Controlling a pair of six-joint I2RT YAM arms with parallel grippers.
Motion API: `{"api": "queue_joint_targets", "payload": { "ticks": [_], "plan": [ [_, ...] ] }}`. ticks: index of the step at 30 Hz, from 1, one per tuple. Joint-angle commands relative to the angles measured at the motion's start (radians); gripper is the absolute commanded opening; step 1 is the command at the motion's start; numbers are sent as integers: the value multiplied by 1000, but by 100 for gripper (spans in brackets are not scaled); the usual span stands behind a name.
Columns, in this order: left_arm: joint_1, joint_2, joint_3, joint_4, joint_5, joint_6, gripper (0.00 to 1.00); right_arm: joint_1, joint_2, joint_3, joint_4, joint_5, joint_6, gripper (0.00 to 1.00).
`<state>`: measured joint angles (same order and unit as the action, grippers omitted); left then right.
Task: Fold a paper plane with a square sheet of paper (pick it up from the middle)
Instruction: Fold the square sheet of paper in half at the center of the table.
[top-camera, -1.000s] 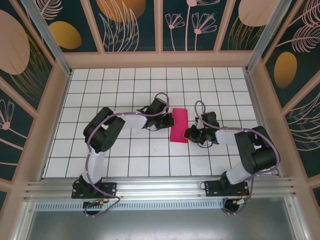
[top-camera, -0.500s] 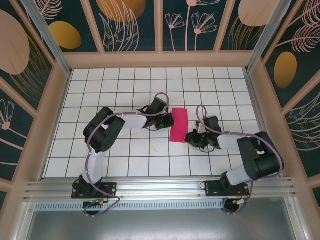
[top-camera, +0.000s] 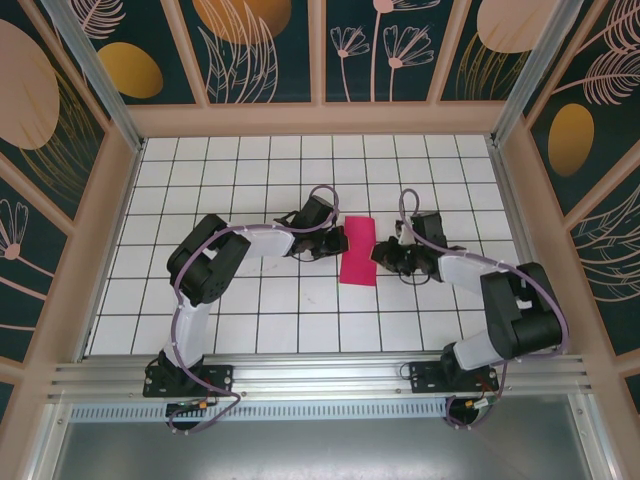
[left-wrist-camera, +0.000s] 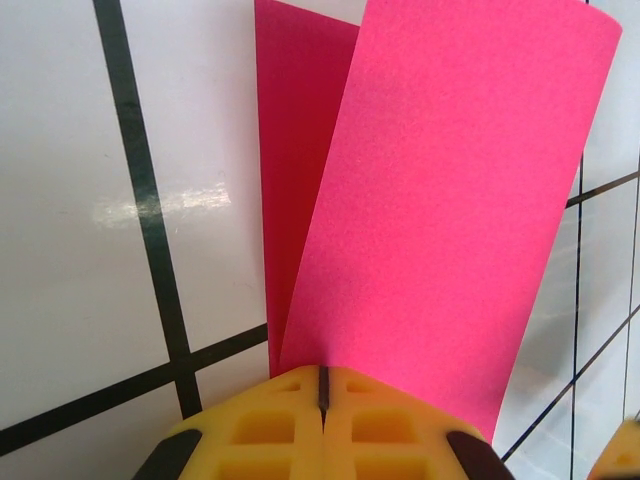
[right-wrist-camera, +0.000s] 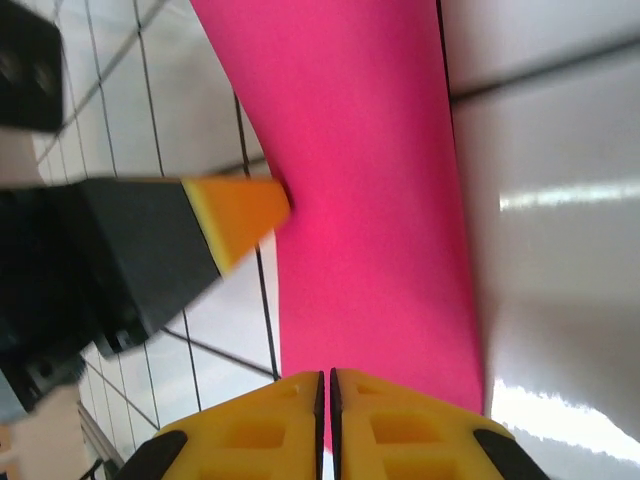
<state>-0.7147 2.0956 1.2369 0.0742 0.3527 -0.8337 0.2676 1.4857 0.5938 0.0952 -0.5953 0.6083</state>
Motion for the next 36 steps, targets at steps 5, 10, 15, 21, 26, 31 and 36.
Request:
{"api": "queue_joint_targets", "payload": {
  "ticks": [5,10,15,21,26,31,36],
  "plan": [
    [-8,60,16,-86,-27,27,0,-37,184,40,75,-10,-39,15],
    [-9,60,16,-90,-31,28,0,-39,213,41,46,10,-41,14],
    [-9,61,15,-90,-31,31,0,-39,130,115,-14,7,-50,16],
    [-8,61,13,-92,-28,34,0,-46,195,192,-36,2,-83,16],
    [-9,60,15,-94,-27,36,0,-51,272,206,-18,15,-88,15],
    [-8,60,12,-95,-29,39,0,-57,337,195,5,27,-80,15],
    [-9,60,12,-96,-27,41,0,-57,309,224,-19,4,-81,15]
  ]
}}
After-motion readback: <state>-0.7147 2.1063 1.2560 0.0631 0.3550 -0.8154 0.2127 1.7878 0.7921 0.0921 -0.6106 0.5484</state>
